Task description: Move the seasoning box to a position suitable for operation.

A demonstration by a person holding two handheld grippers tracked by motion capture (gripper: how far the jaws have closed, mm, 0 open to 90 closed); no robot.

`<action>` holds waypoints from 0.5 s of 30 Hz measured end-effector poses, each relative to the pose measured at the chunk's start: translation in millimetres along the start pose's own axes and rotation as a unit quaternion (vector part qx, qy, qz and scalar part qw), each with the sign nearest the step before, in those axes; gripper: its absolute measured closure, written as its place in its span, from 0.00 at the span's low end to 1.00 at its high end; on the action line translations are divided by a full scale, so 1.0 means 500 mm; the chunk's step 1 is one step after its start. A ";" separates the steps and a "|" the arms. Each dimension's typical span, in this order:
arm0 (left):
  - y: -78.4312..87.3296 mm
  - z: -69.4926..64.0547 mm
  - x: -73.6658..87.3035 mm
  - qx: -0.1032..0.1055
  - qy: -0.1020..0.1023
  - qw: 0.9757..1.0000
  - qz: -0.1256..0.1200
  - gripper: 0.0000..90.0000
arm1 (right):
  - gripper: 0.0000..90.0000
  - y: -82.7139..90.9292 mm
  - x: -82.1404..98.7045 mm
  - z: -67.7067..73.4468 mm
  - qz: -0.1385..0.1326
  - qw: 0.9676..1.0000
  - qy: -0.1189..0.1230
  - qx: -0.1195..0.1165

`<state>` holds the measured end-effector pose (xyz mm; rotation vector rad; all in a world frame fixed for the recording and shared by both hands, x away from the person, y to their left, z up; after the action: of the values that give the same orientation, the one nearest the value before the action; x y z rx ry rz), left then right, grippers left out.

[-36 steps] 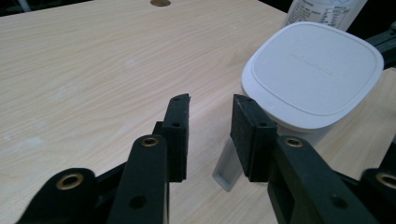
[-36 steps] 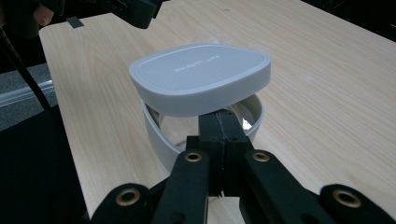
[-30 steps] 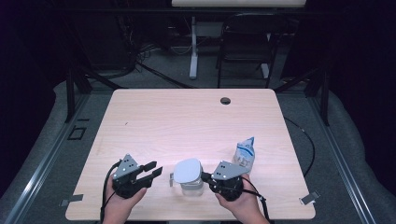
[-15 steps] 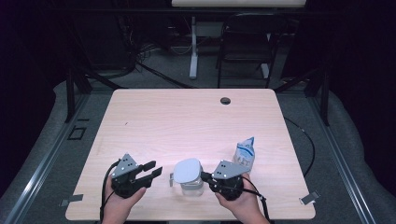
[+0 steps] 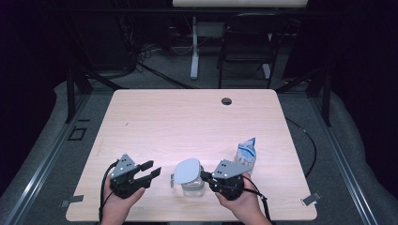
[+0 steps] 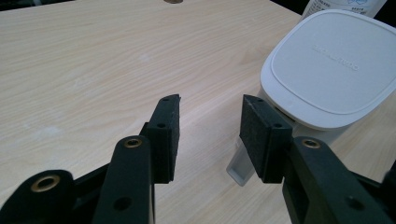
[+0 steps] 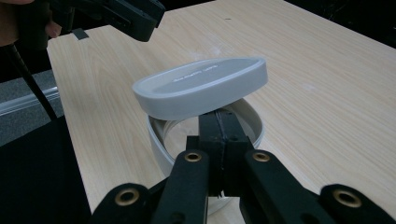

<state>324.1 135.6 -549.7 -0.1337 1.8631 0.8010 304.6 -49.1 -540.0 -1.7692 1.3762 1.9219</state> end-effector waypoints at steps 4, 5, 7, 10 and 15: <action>0.002 0.002 0.001 -0.002 0.001 1.000 0.001 0.65 | 1.00 0.001 -0.004 0.001 -0.002 1.000 -0.002 -0.003; 0.002 0.003 0.001 -0.003 0.002 1.000 0.000 0.65 | 1.00 0.001 -0.004 0.001 -0.002 1.000 -0.002 -0.003; 0.002 0.004 0.002 -0.003 0.001 1.000 0.000 0.65 | 1.00 0.001 -0.006 0.002 -0.002 1.000 -0.002 -0.003; 0.003 0.007 0.004 -0.005 0.003 1.000 0.003 0.65 | 1.00 0.000 -0.011 0.003 -0.003 1.000 -0.003 -0.005; 0.004 0.008 0.004 -0.006 0.005 1.000 0.001 0.65 | 1.00 -0.001 -0.014 0.004 -0.002 1.000 0.001 -0.006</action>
<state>325.6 140.2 -551.1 -0.1430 1.8690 0.8138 305.4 -44.3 -534.3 -1.7774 1.3649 1.9305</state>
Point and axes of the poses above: each handheld gripper's, and its own axes: y roughly backward along the jaws, x roughly out of its underside, z roughly to its left, the point moved 10 cm from there along -y, roughly forward along the jaws, and after that the axes turned 13 degrees about x, right-handed, at the moved point
